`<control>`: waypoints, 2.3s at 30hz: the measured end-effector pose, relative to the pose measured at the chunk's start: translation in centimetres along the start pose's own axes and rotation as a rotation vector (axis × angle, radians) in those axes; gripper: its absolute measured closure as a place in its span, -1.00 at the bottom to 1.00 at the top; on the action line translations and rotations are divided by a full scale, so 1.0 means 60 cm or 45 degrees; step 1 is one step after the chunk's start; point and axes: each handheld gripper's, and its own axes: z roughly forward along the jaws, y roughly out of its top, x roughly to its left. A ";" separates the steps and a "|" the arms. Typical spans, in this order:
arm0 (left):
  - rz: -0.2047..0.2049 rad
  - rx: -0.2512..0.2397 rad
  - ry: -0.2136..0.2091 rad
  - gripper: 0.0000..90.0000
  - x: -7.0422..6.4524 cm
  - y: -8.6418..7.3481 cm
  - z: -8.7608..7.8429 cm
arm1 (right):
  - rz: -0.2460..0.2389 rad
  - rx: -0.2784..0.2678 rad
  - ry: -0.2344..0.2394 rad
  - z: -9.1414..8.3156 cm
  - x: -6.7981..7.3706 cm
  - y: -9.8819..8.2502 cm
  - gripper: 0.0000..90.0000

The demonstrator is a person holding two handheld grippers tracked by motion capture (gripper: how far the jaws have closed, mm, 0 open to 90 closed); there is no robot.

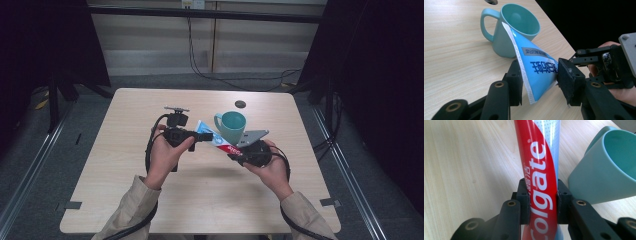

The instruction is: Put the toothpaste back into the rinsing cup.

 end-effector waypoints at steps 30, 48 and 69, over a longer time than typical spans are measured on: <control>0.056 0.037 -0.002 0.86 -0.048 0.025 -0.027 | 0.038 -0.066 -0.018 0.024 0.030 0.014 0.17; 0.148 0.078 0.111 0.87 -0.072 0.040 -0.019 | 0.166 -0.262 -0.056 -0.005 0.021 0.039 -0.43; 0.238 0.077 0.167 0.87 -0.102 0.042 -0.004 | 0.267 -0.312 -0.041 -0.007 0.016 0.067 0.02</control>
